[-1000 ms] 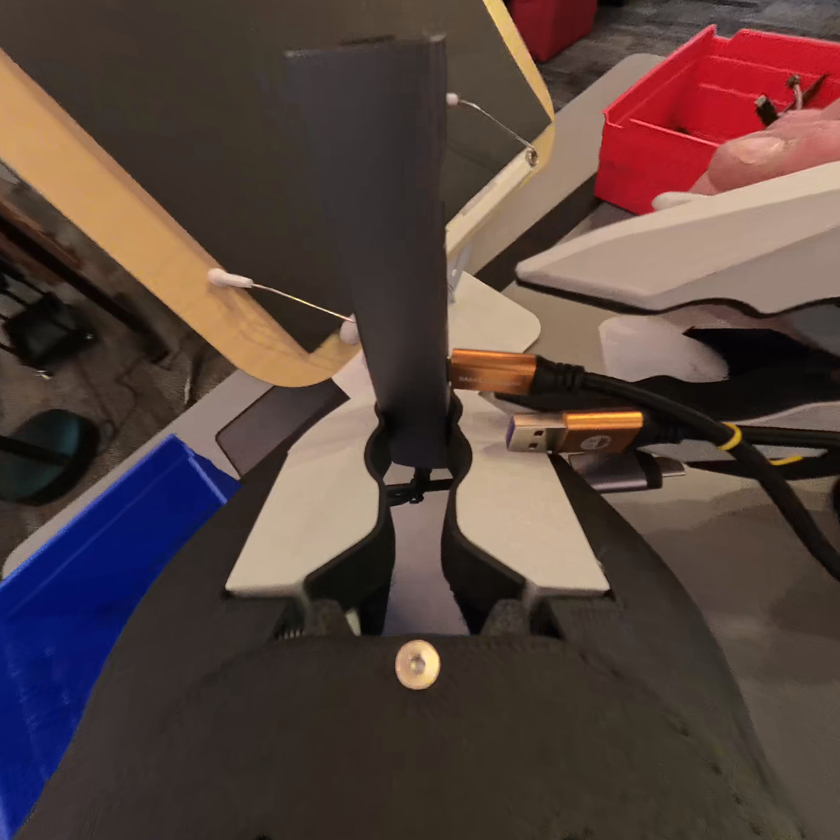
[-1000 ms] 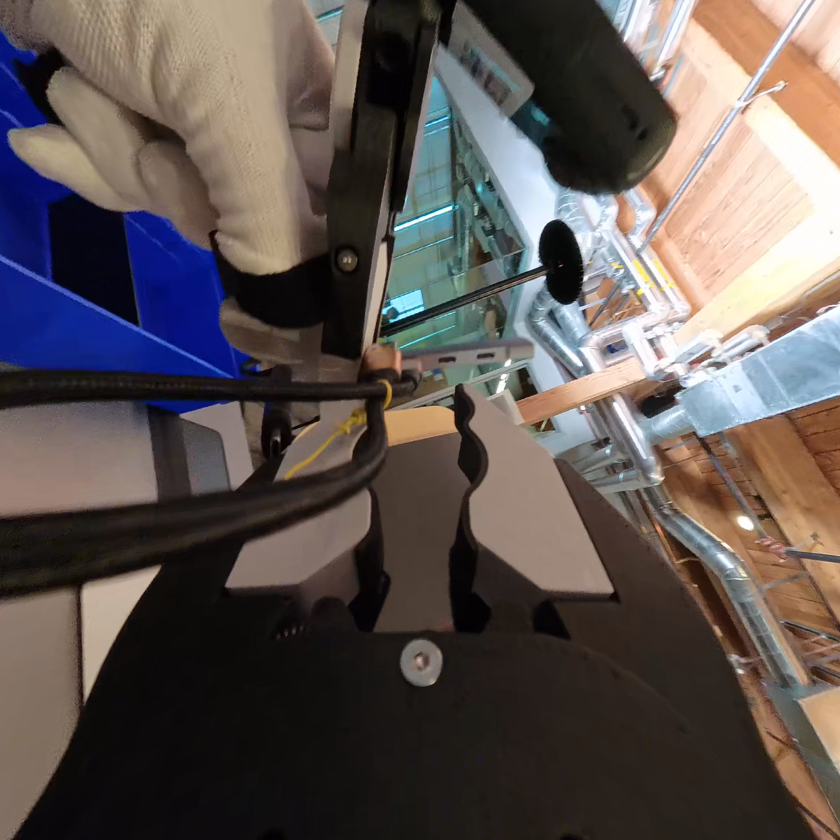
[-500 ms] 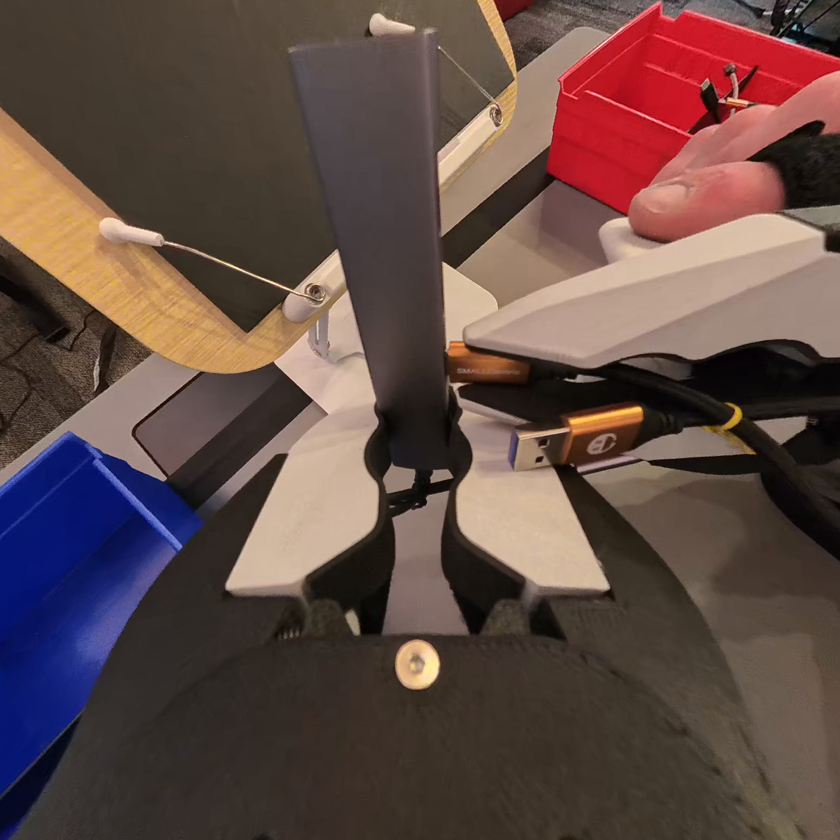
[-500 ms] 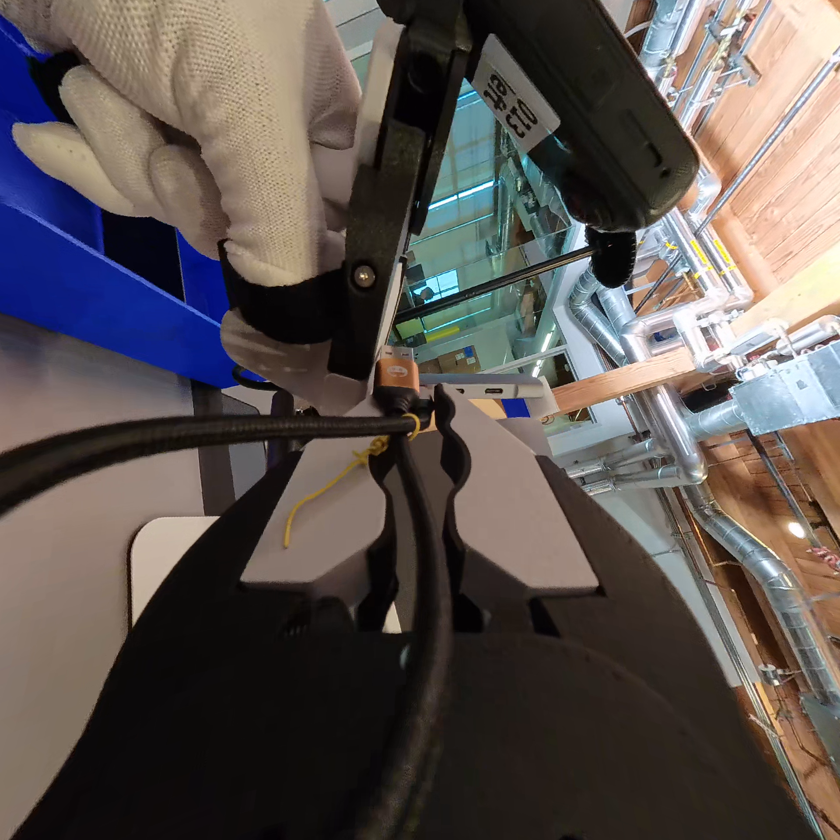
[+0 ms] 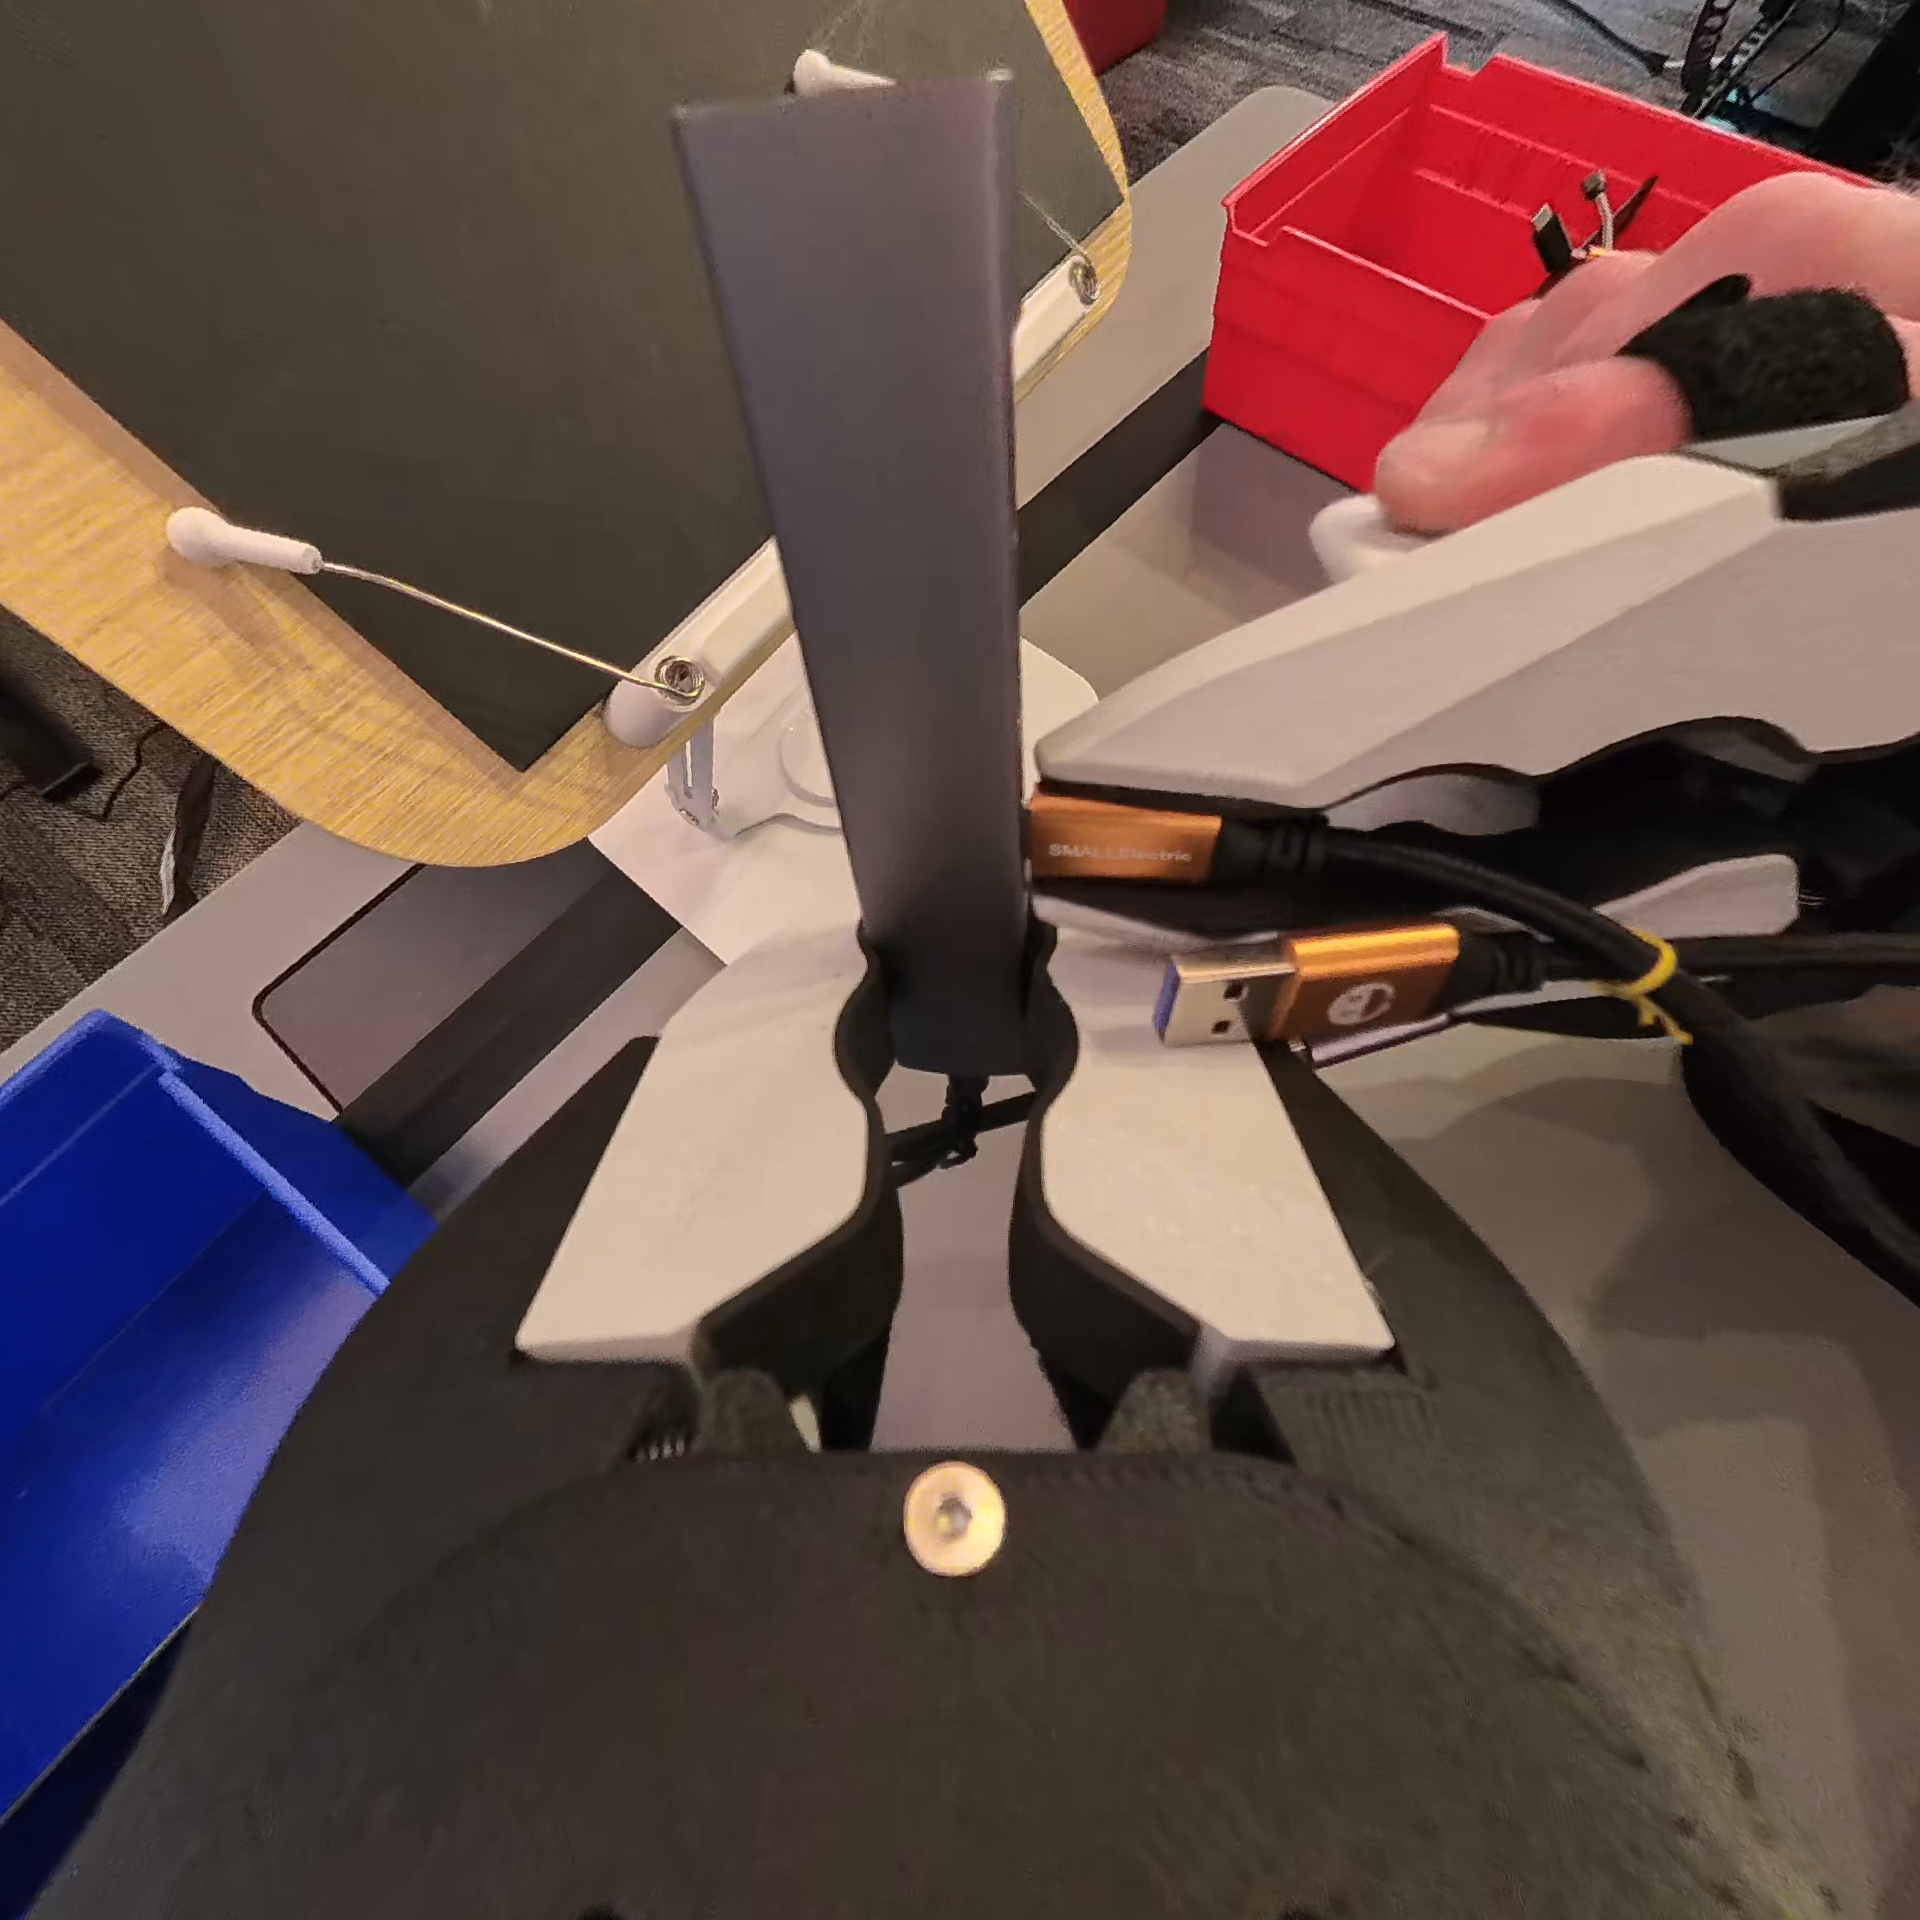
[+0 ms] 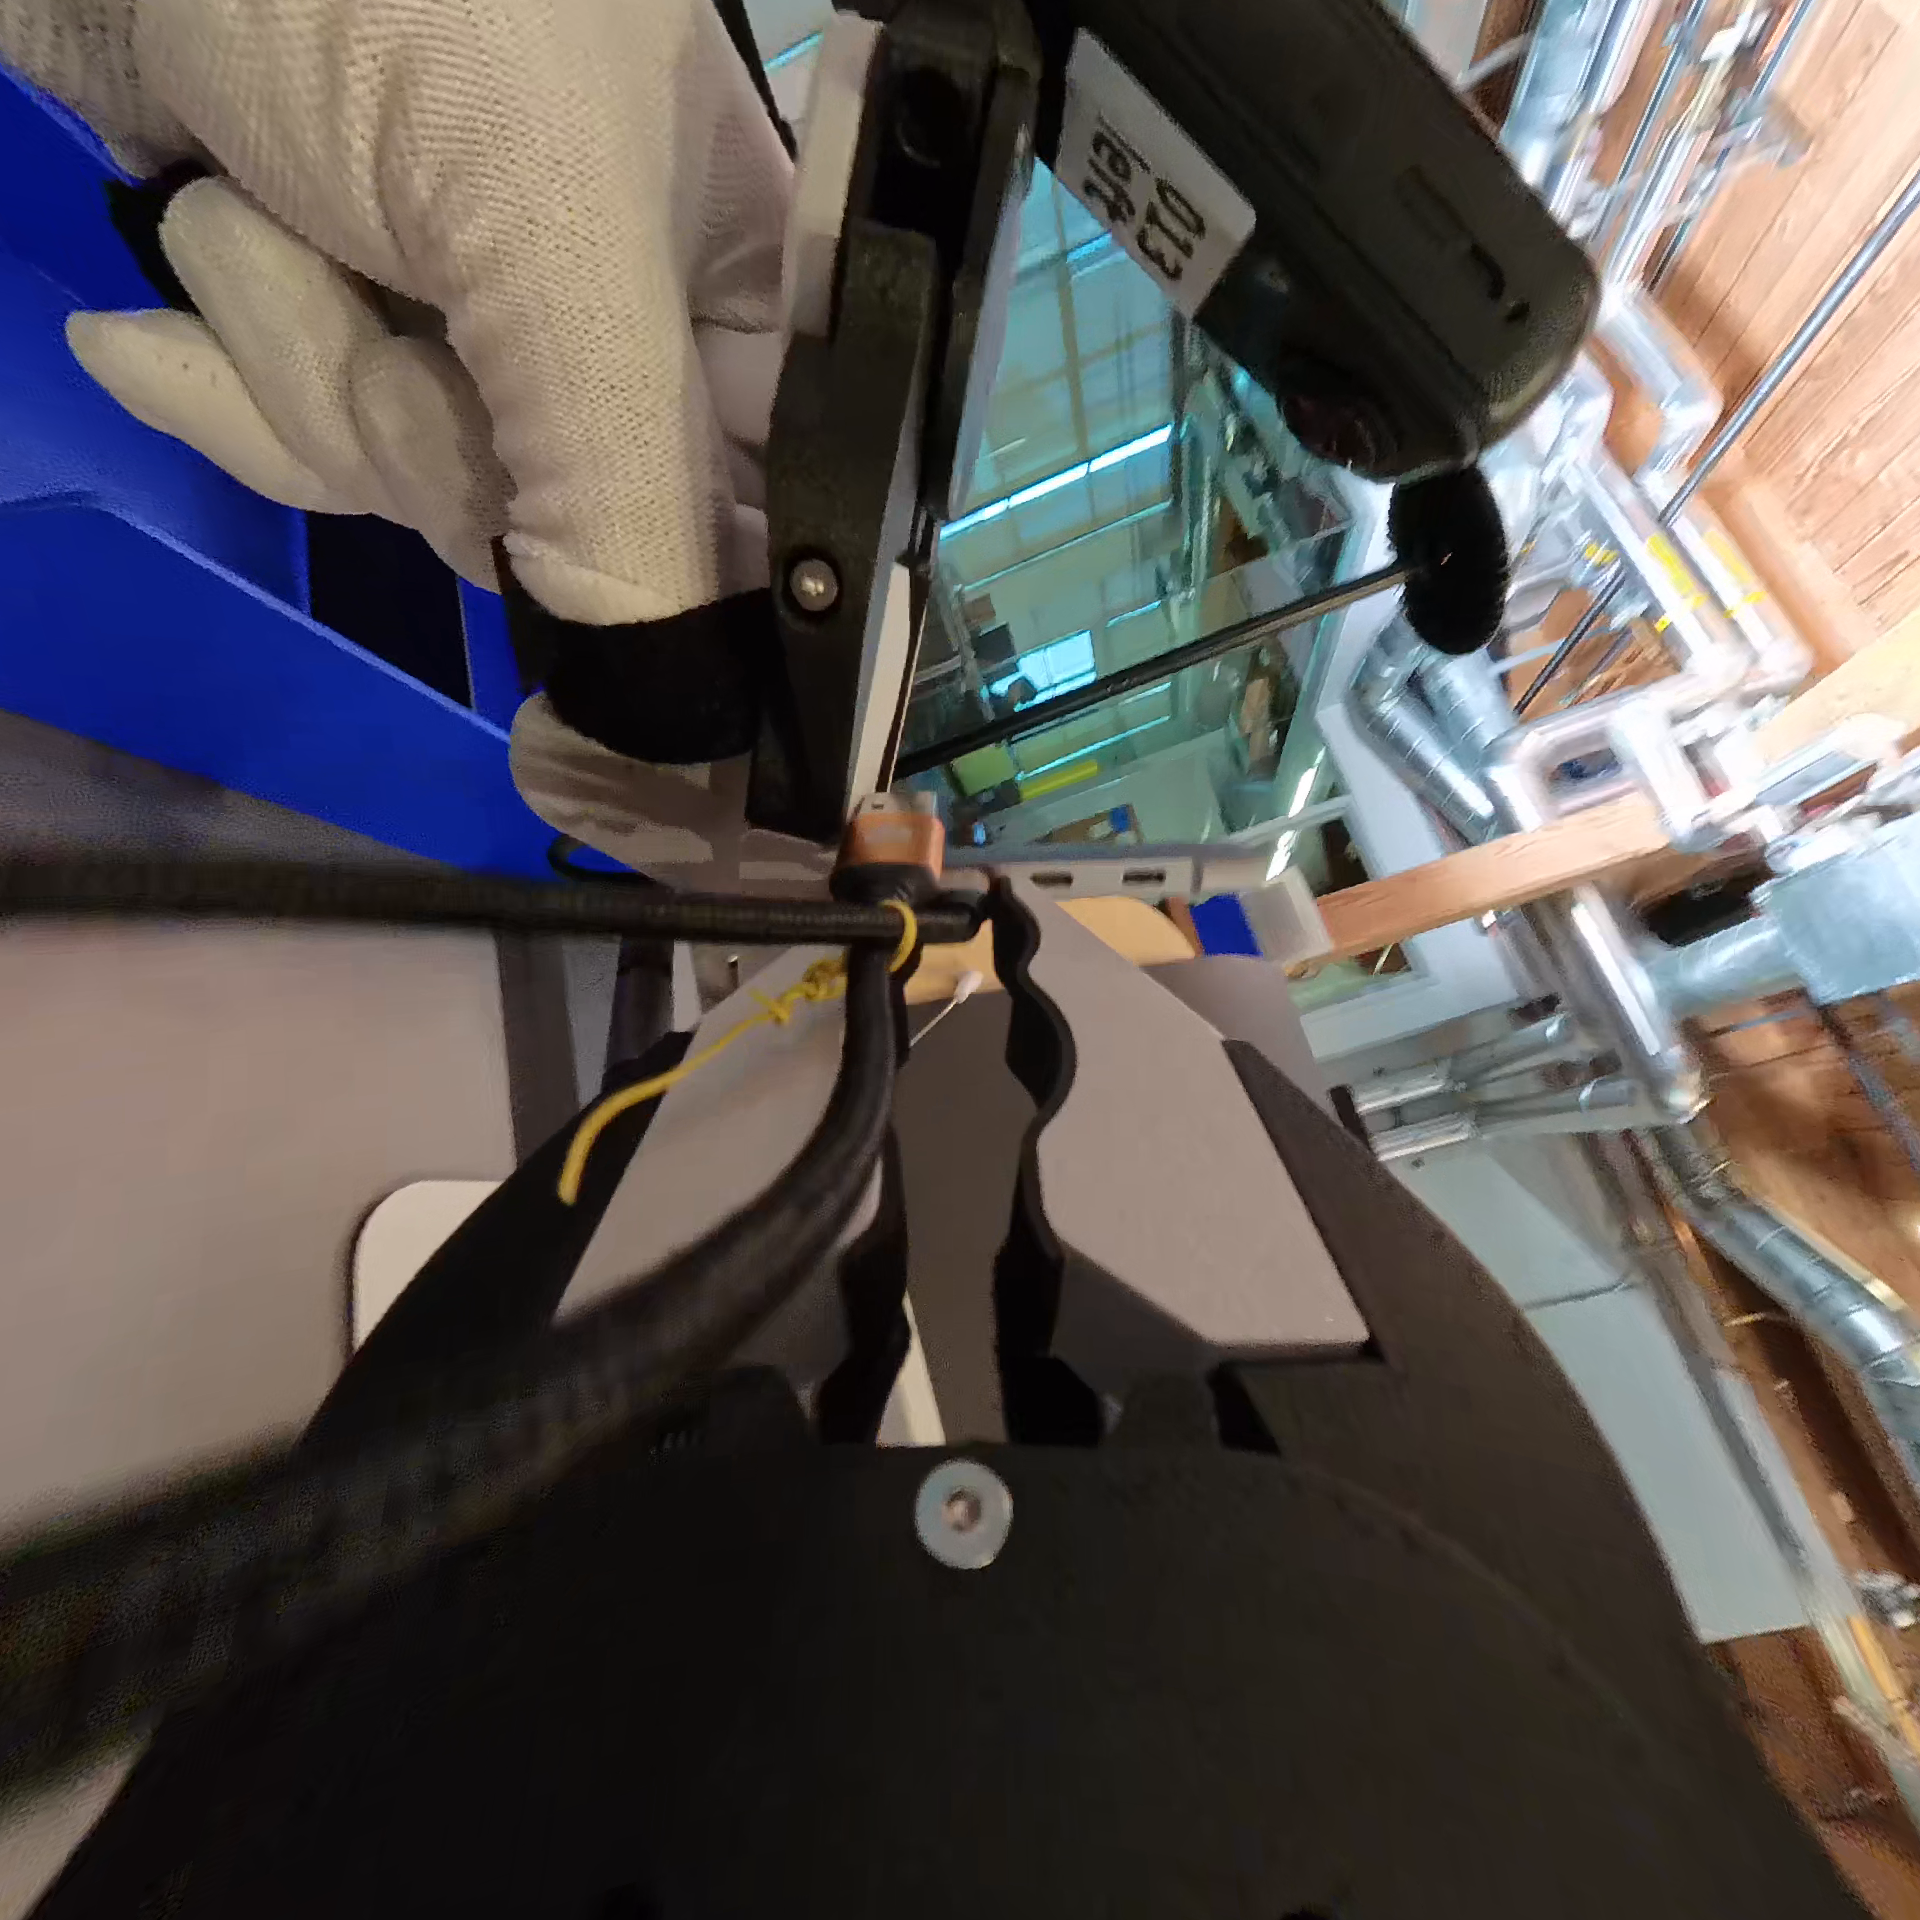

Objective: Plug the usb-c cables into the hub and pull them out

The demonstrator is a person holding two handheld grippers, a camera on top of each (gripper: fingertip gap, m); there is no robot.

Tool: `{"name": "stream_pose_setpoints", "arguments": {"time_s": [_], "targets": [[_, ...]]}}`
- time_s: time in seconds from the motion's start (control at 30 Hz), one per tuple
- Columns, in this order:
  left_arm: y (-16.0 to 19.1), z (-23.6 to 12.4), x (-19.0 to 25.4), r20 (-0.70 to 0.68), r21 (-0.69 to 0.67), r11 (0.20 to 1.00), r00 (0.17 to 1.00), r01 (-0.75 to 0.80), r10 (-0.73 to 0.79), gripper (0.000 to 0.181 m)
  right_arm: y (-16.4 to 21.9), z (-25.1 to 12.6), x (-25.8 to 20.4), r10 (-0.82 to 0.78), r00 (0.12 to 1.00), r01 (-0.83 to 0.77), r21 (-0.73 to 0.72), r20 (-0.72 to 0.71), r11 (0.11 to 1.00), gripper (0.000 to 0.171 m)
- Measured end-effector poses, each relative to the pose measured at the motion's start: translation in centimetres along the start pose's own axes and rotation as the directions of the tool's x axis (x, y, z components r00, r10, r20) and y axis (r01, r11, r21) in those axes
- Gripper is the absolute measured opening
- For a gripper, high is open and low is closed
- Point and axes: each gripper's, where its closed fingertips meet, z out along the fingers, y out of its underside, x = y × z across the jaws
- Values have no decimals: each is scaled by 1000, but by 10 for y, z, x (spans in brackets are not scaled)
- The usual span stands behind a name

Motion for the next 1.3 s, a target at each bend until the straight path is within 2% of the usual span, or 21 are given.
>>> {"name": "stream_pose_setpoints", "arguments": {"time_s": [0.03,0.33,0.5,0.87,1.1,1.3], "targets": [[1,0,0,4,-10,1000,1000,-2,2,21,-2,0,0,-25,1000,25,7,-11,1000,14],[0,0,2,-20,7,1000,1000,0,0,21,1,-1,-3,11,1000,-11,-13,14,1000,10],[-6,1,3,13,49,996,998,-69,69,25,-2,-4,0,28,999,-27,-7,18,1000,9],[-20,4,2,-27,179,983,999,37,-32,22,5,-4,9,46,998,-48,-53,-44,997,9],[-25,2,15,-87,216,975,996,52,-34,22,9,-15,10,91,993,-89,-33,74,996,9],[-33,-8,7,-55,283,956,996,83,-70,22,1,-9,19,70,995,-75,-67,-71,995,10]]}}
